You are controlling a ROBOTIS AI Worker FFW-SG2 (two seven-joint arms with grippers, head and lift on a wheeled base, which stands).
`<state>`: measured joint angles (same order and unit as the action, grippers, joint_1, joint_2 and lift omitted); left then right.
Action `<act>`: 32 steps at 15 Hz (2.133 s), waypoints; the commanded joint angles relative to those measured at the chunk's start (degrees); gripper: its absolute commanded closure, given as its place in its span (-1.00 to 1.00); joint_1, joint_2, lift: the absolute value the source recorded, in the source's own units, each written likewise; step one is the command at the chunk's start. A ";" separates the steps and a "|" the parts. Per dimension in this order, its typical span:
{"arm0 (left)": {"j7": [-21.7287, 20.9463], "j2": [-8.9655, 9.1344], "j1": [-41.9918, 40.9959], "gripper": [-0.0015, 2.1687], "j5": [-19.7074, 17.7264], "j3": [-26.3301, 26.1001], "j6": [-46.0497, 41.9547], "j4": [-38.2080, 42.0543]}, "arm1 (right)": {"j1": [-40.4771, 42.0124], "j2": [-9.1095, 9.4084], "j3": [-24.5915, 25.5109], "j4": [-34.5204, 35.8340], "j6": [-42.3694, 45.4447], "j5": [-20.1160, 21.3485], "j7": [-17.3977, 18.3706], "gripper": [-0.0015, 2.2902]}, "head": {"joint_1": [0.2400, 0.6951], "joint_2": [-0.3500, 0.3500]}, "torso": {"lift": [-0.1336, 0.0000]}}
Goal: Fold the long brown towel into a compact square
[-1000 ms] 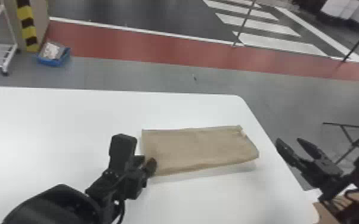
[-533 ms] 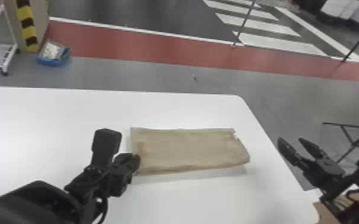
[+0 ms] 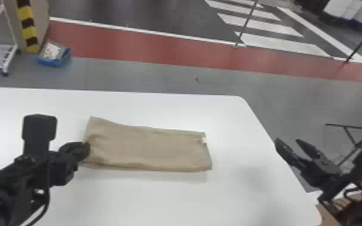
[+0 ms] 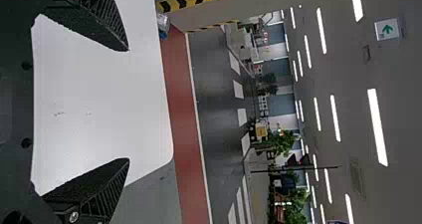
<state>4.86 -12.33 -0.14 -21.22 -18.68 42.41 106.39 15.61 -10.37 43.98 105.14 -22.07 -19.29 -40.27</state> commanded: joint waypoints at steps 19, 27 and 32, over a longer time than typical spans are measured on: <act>-3.63 -4.28 -9.09 -0.97 0.30 13.32 0.09 9.62 | -4.80 0.00 -9.79 3.58 -12.70 5.22 2.83 -0.90 | 1.00 -0.94 | -0.86; -9.96 -4.19 -4.60 -0.97 0.92 6.46 -9.93 3.56 | -11.13 0.79 -26.14 2.79 -17.62 9.71 8.36 -0.88 | 1.00 -0.62 | -0.86; -7.49 -2.52 0.32 0.82 2.06 1.89 -12.56 -4.44 | -10.08 1.93 -25.88 3.05 -18.85 9.18 8.54 -0.88 | 1.00 -0.58 | -0.86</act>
<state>-3.62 -15.39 -0.75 -19.16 -16.47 29.44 103.51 5.01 -8.41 17.56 108.12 -40.59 -9.64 -31.73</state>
